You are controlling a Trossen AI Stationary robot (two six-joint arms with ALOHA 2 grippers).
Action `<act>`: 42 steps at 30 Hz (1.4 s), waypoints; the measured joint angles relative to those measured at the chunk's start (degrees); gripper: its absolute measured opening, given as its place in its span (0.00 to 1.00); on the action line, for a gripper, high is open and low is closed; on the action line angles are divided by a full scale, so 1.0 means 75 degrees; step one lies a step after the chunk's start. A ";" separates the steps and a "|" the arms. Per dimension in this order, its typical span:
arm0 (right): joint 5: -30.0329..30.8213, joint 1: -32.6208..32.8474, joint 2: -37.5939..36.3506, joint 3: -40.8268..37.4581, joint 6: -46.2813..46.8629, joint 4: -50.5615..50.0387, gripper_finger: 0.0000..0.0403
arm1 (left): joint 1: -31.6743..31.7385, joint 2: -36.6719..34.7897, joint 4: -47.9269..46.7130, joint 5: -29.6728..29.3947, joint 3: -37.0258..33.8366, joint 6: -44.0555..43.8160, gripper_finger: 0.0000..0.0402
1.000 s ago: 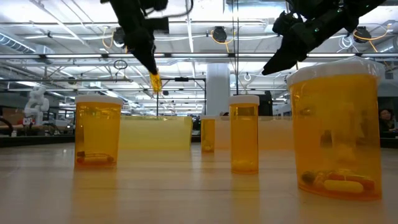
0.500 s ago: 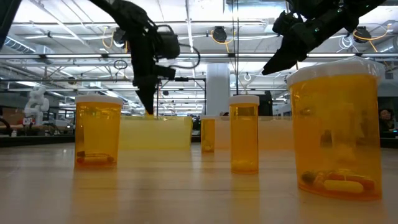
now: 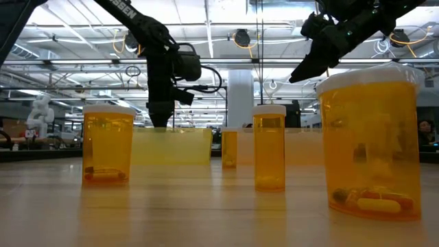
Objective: Pick and place medicine bottles into bin by pill shape (circle, oval)
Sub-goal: Put the small orange pill bottle into the yellow bin
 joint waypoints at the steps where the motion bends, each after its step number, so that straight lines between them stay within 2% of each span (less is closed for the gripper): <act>1: 0.0000 0.0000 0.0000 0.0000 0.0001 0.0000 0.65 | -0.0005 0.0000 0.0005 0.0000 0.0000 -0.0035 0.32; 14: 0.0000 0.0000 0.0000 0.0000 -0.0001 -0.0003 0.65 | 0.0010 0.0000 0.0170 -0.0003 0.0000 -0.0136 0.48; 26: -0.0002 0.0000 0.0000 0.0000 0.0017 0.0001 0.65 | -0.0457 -0.0656 0.0118 -0.0549 -0.0003 -0.0321 0.50; 33: 0.0000 0.0140 0.0000 0.0000 0.0338 0.0007 0.65 | -0.1109 -0.1548 0.0133 -0.0581 -0.0003 -0.1156 0.50; 42: 0.0053 0.1576 0.0000 0.0000 0.0965 0.0129 0.65 | -0.2699 -0.2060 0.0122 -0.0618 -0.0003 -0.1685 0.50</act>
